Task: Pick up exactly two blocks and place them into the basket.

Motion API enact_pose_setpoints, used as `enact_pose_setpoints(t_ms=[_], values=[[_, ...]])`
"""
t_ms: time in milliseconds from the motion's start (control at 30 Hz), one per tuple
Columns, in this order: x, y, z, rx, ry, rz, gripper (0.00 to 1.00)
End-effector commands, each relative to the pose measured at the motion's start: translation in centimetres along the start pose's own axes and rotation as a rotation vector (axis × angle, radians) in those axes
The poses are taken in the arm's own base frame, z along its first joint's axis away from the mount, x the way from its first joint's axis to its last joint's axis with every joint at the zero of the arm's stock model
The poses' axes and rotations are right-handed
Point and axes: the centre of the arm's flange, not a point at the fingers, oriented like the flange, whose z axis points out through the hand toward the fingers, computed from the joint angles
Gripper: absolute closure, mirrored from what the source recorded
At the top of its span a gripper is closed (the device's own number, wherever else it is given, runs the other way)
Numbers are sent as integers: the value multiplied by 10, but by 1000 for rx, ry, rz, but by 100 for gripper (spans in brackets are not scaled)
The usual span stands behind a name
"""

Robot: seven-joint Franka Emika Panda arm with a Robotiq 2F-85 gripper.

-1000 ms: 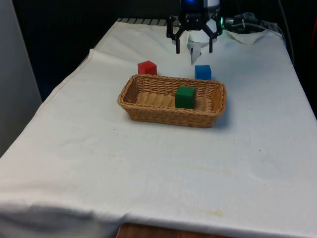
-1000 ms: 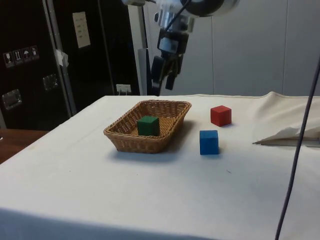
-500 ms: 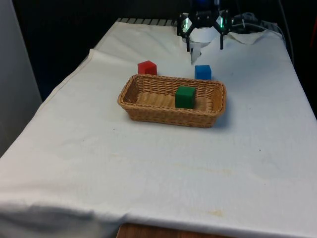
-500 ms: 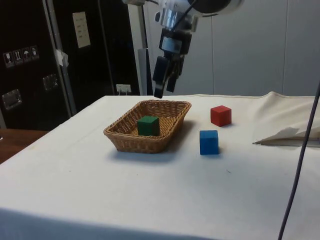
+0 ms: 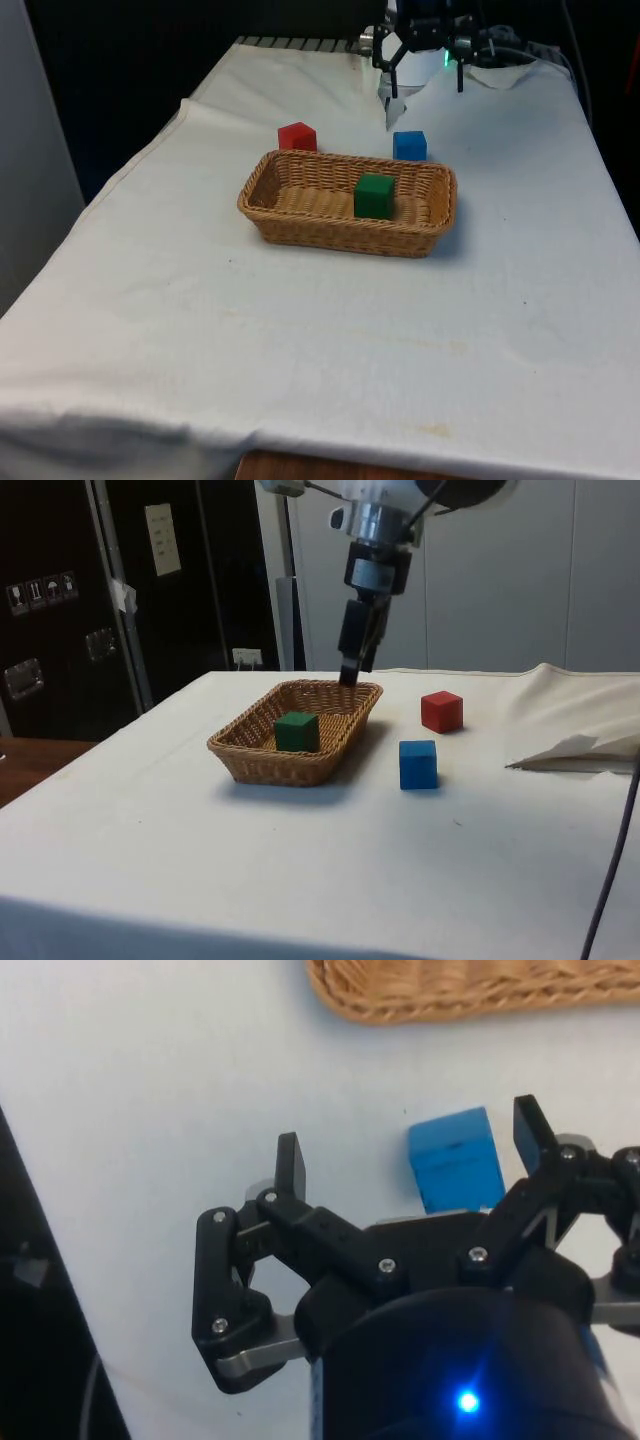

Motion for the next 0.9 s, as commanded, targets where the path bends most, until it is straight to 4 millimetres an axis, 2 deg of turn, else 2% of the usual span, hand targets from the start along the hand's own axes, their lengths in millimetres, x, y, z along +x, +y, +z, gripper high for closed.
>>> enact_pose_setpoints(t_ms=[0, 100, 200, 400, 633, 667, 733, 867], values=[[-4, 3, 5, -28, -9, -6, 0], [-8, -2, 1, -3, -8, -13, 0], [-17, 1, 6, -35, -25, -25, 0], [-32, -6, 4, -12, -35, -54, 0], [-53, -10, 11, -49, -72, -85, 0], [-50, -11, 7, -17, -57, -81, 0], [-56, -13, 11, -52, -79, -93, 0], [-57, -19, 12, -57, -89, -105, 0]])
